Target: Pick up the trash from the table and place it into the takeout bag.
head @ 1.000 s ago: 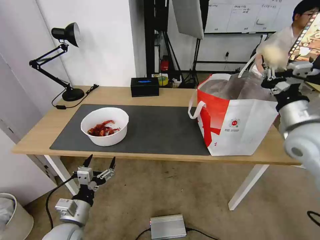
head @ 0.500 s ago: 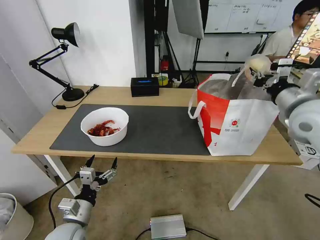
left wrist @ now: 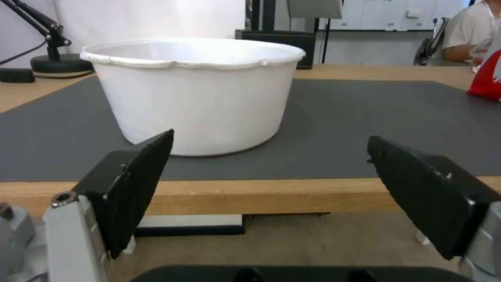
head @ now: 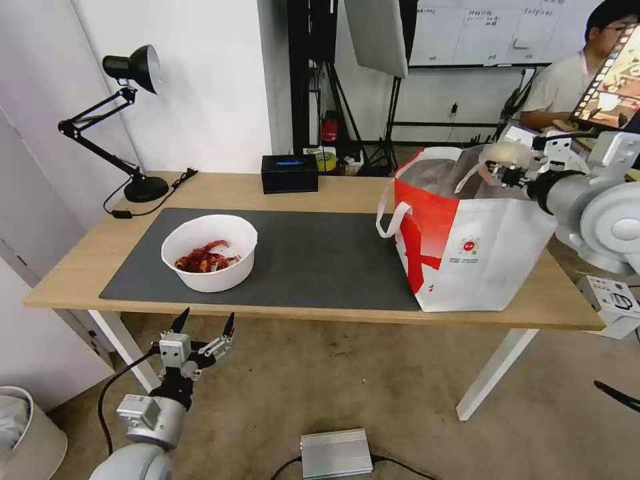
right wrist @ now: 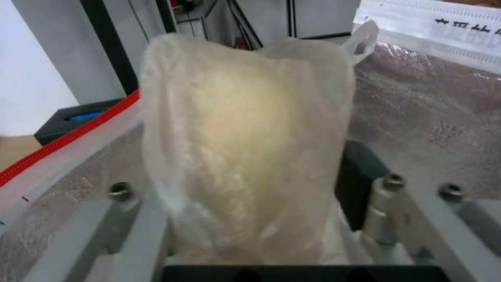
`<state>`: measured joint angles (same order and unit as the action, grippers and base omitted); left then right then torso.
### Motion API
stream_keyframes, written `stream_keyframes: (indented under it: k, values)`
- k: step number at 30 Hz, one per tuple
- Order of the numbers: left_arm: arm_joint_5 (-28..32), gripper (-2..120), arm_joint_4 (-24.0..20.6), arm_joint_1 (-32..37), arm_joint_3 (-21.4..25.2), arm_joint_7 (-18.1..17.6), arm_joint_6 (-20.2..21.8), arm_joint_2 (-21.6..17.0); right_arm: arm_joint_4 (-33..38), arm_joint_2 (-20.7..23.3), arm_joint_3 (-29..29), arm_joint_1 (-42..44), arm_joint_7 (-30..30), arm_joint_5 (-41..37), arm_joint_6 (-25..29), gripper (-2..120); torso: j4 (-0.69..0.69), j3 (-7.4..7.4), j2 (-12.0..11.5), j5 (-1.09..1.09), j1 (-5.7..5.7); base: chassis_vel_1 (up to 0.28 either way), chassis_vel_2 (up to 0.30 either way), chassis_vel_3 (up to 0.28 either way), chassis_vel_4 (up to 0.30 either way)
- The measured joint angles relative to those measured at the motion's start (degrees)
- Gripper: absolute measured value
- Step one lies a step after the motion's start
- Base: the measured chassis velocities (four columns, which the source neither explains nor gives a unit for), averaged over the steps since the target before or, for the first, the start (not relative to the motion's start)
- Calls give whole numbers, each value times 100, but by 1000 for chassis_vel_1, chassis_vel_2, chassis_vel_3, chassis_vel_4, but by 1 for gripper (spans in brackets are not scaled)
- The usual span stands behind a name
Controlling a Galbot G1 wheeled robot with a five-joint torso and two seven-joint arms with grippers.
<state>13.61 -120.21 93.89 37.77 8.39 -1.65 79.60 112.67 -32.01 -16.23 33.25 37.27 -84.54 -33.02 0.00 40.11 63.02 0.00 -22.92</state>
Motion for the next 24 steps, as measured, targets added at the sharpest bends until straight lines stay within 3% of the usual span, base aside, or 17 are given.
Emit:
stream_keyframes:
  k: [5, 8, 14, 17, 24]
  values:
    - [0, 100, -8, 5, -2, 0, 1, 0, 5, -10, -8, 39, -16, 99, 126, 67, 0, 0, 0, 0, 0, 0, 0, 0, 0]
    - [0, 100, -40, 20, -8, 1, 6, -7, 15, -10, -34, 60, -24, 117, 191, 83, 0, 0, 0, 0, 0, 0, 0, 0, 0]
    - [0, 100, -67, 50, -8, 2, 7, -20, 45, -6, -104, 158, -67, 125, 278, 99, 0, 0, 0, 0, 0, 0, 0, 0, 0]
    - [0, 100, -92, 69, -6, 3, 8, -22, 91, -7, -131, 268, -310, 297, 559, 100, 0, 0, 0, 0, 0, 0, 0, 0, 0]
    - [1, 100, -124, 98, 18, 3, 9, -32, 290, -28, -200, 944, -1893, 1758, 1972, 100, 0, 0, 0, 0, 0, 0, 0, 0, 0]
